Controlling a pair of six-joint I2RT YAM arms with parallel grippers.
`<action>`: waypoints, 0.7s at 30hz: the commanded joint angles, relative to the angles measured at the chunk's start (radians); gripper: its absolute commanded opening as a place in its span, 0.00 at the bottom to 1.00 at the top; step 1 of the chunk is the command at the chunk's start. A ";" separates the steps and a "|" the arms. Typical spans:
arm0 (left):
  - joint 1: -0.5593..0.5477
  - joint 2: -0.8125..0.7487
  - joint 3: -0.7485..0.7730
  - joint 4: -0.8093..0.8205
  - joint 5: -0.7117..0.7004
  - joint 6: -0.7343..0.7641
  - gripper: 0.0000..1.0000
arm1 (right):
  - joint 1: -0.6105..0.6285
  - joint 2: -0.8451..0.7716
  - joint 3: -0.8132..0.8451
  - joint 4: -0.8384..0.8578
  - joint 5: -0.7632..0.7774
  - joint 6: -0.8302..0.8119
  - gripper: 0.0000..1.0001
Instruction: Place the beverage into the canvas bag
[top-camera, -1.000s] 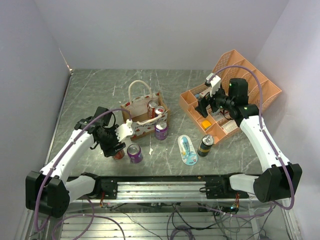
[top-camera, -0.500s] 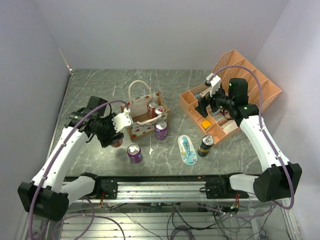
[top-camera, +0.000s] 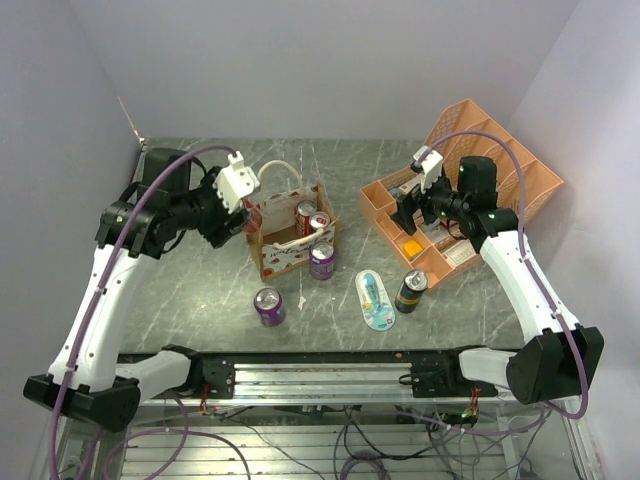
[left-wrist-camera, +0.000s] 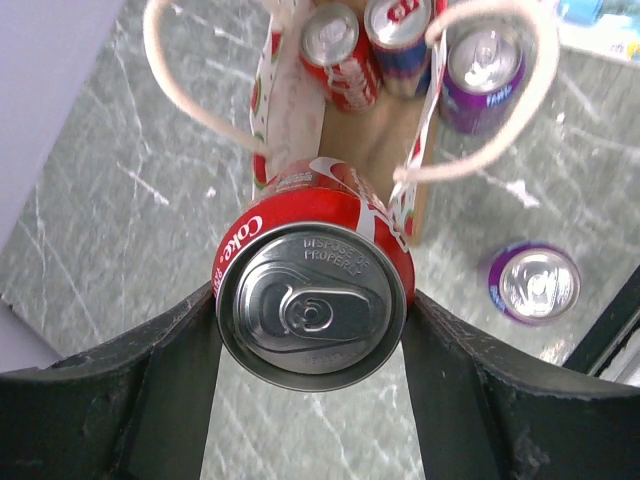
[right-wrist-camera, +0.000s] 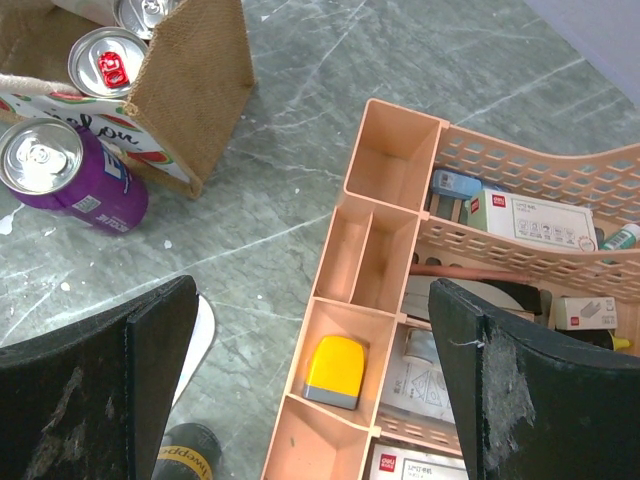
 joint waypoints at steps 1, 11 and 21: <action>0.005 0.035 0.060 0.218 0.124 -0.115 0.07 | -0.013 -0.003 -0.015 0.020 -0.008 -0.002 0.99; -0.023 0.183 0.082 0.390 0.162 -0.194 0.07 | -0.022 -0.008 -0.018 0.021 -0.013 -0.001 0.99; -0.087 0.262 0.013 0.449 0.178 -0.174 0.07 | -0.025 -0.022 -0.020 0.025 -0.024 0.003 1.00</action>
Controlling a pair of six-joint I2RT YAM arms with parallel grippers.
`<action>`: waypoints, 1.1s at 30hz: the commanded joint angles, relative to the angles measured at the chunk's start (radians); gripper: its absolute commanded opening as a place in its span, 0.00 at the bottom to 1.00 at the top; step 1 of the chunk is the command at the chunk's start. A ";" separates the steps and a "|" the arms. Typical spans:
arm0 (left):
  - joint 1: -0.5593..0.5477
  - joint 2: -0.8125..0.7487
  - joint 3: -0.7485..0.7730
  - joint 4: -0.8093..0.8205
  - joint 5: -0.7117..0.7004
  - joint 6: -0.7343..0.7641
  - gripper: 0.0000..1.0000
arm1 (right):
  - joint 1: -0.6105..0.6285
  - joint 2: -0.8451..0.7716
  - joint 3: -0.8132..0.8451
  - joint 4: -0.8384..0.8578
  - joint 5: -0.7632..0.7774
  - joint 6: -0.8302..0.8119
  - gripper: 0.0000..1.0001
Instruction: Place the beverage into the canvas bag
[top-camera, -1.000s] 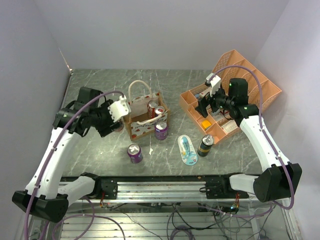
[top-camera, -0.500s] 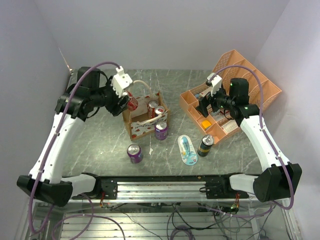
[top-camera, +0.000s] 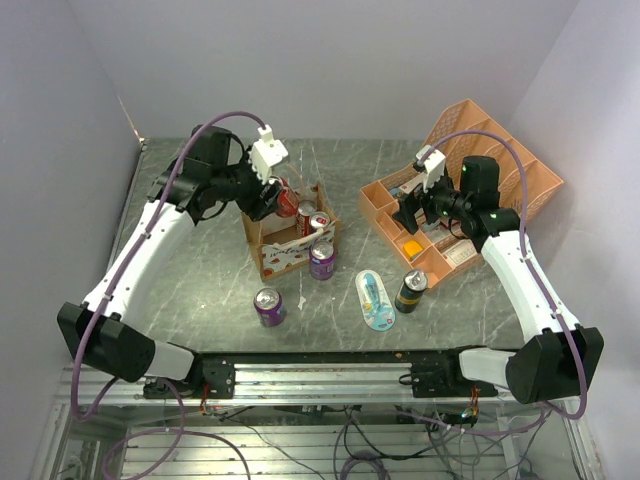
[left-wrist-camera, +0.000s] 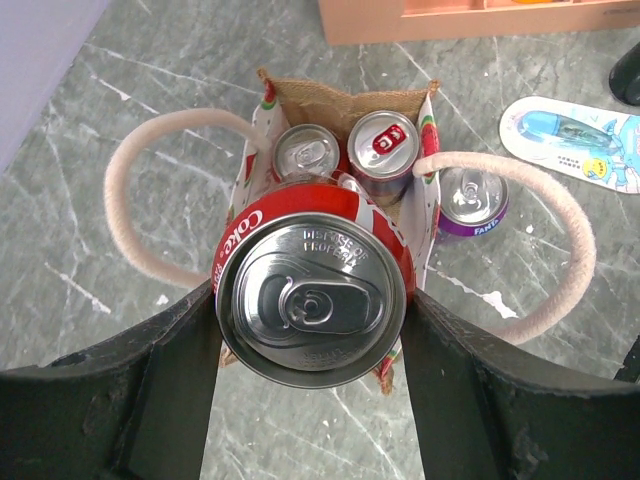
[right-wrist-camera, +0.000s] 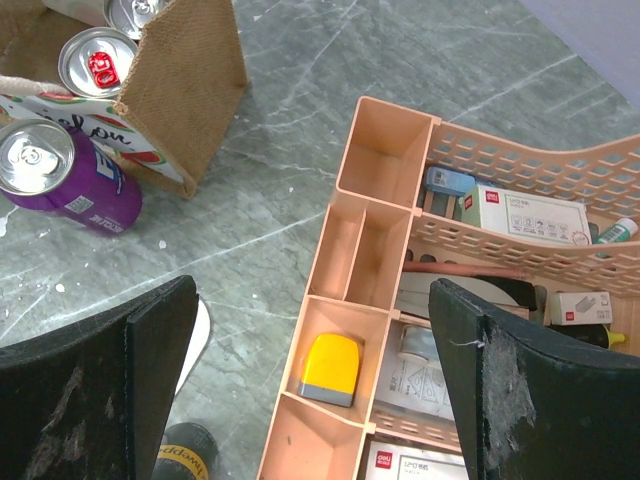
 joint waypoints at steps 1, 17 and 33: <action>-0.028 0.005 -0.022 0.147 0.045 0.005 0.07 | -0.008 -0.025 -0.021 0.023 -0.023 0.004 1.00; -0.053 0.180 -0.029 0.032 -0.044 0.093 0.07 | -0.009 -0.033 -0.023 0.025 -0.031 0.007 1.00; -0.084 0.315 -0.020 -0.061 0.022 0.235 0.07 | -0.011 -0.028 -0.024 0.025 -0.028 0.004 1.00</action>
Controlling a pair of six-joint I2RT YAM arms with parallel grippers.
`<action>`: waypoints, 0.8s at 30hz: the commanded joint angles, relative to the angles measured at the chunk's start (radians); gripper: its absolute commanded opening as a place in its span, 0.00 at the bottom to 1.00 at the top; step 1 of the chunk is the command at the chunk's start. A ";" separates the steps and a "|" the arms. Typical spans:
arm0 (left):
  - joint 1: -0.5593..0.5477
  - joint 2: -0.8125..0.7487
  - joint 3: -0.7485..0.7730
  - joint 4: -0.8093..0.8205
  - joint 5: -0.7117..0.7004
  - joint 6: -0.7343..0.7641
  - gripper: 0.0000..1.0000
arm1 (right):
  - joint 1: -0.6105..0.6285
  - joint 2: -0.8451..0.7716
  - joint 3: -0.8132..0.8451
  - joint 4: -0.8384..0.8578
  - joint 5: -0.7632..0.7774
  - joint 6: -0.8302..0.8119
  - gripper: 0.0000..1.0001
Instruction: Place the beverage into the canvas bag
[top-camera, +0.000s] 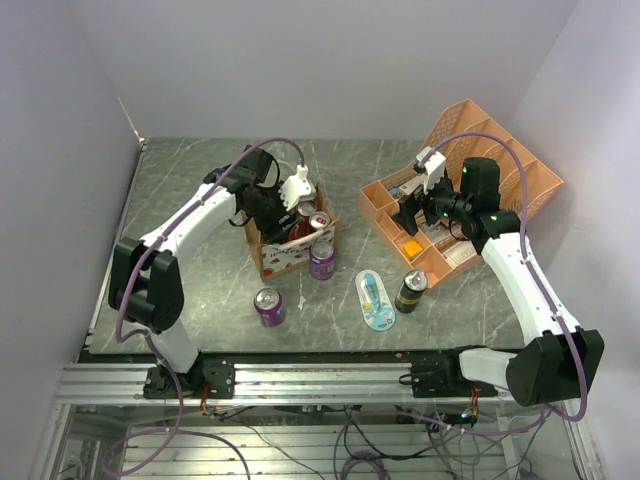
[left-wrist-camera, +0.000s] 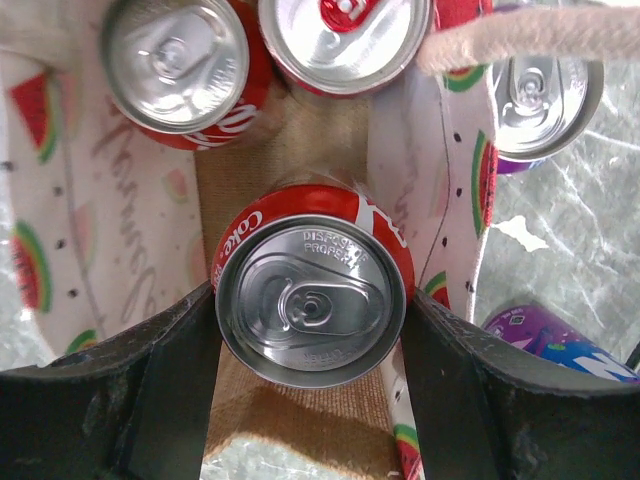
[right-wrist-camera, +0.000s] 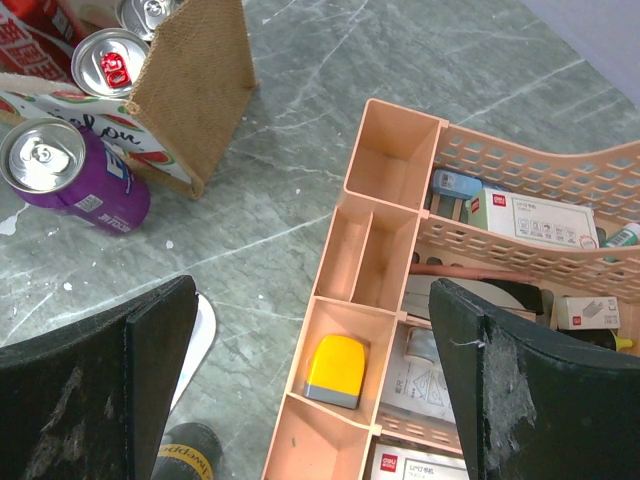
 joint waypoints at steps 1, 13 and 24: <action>-0.011 0.024 0.044 -0.032 0.072 0.097 0.07 | -0.011 -0.016 -0.010 0.017 -0.010 0.002 1.00; -0.032 0.081 0.029 0.009 0.089 0.125 0.07 | -0.011 -0.013 -0.014 0.019 -0.011 0.001 1.00; -0.039 0.124 0.001 0.121 0.077 0.032 0.07 | -0.011 -0.008 -0.014 0.019 -0.010 0.000 1.00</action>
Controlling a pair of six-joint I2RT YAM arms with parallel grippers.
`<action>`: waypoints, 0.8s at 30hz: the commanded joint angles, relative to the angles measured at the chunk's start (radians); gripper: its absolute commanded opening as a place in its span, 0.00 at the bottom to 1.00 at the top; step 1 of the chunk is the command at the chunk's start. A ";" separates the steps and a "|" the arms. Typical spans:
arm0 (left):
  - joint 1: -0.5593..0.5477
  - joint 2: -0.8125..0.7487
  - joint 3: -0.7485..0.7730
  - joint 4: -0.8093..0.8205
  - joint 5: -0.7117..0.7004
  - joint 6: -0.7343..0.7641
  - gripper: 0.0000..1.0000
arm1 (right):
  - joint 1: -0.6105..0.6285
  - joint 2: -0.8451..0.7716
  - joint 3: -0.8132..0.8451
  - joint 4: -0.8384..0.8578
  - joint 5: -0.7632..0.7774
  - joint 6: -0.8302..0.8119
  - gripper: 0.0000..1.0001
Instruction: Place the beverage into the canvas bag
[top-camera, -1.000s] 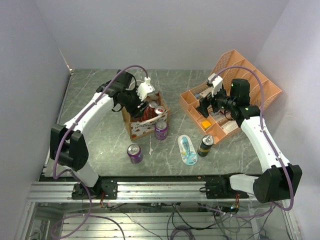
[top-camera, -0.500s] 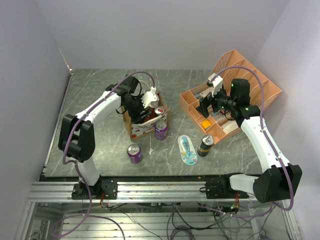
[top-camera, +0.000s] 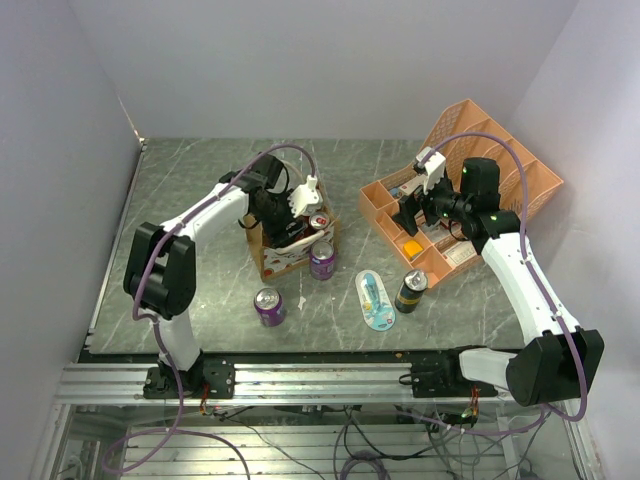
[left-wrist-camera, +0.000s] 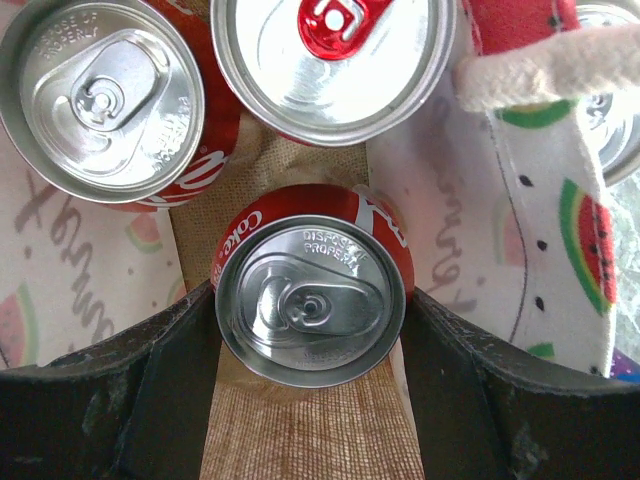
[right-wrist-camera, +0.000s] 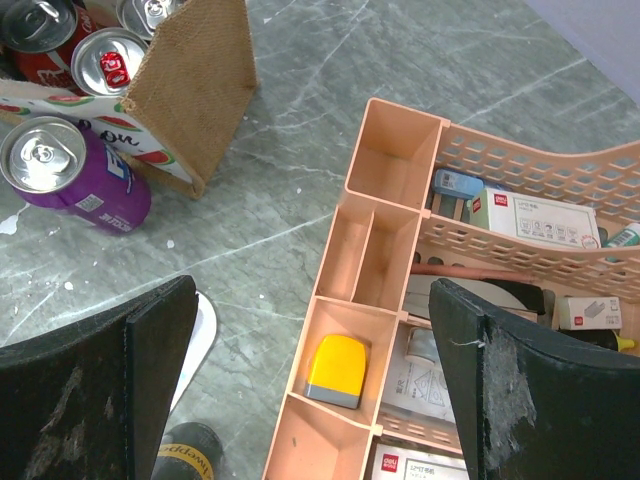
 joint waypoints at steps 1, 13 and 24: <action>-0.014 -0.001 -0.011 0.120 0.050 -0.067 0.07 | -0.010 -0.008 -0.014 0.020 -0.008 0.001 1.00; -0.028 0.035 -0.063 0.174 0.068 -0.115 0.18 | -0.010 -0.003 -0.013 0.020 -0.003 -0.001 1.00; -0.033 0.028 -0.062 0.151 0.071 -0.102 0.42 | -0.012 -0.001 -0.015 0.022 0.002 -0.002 1.00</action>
